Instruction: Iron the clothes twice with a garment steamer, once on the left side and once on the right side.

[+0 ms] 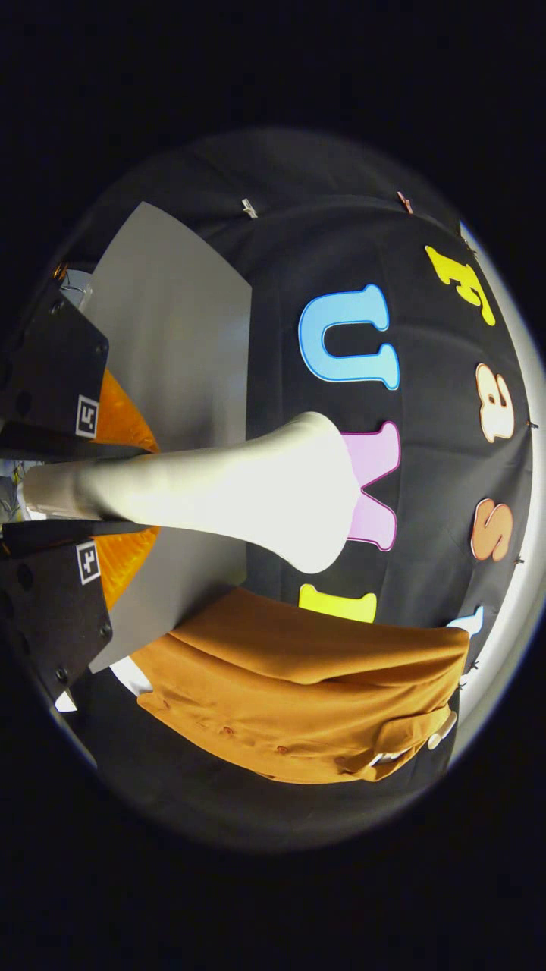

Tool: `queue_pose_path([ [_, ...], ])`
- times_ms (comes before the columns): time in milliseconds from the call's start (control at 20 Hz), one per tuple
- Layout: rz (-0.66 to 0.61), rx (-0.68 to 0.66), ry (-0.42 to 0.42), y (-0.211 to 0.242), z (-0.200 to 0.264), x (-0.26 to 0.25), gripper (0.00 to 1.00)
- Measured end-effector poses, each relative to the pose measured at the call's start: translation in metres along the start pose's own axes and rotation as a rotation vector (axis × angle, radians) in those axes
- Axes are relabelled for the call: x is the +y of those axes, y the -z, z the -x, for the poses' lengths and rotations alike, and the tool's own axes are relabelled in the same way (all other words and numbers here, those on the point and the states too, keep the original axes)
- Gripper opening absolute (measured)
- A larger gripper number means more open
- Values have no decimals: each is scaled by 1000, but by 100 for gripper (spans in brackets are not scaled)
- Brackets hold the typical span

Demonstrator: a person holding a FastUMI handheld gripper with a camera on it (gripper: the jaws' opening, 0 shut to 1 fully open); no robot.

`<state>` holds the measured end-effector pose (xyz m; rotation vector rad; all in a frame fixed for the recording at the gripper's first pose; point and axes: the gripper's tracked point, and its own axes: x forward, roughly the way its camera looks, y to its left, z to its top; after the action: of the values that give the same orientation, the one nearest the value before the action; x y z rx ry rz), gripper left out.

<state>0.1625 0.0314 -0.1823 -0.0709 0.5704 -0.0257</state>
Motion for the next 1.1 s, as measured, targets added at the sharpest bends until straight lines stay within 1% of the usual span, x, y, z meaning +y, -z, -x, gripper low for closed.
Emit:
queue_pose_path([
  [200, -15, -39, 20, 0, 35, 2, 34],
  [450, -29, -126, 43, -5, 88, 11, 34],
  [650, -53, -179, 86, -3, 131, 6, 34],
  [900, -114, -224, 227, 1, 176, -45, 34],
  [1100, -147, -221, 346, 7, 187, -94, 34],
])
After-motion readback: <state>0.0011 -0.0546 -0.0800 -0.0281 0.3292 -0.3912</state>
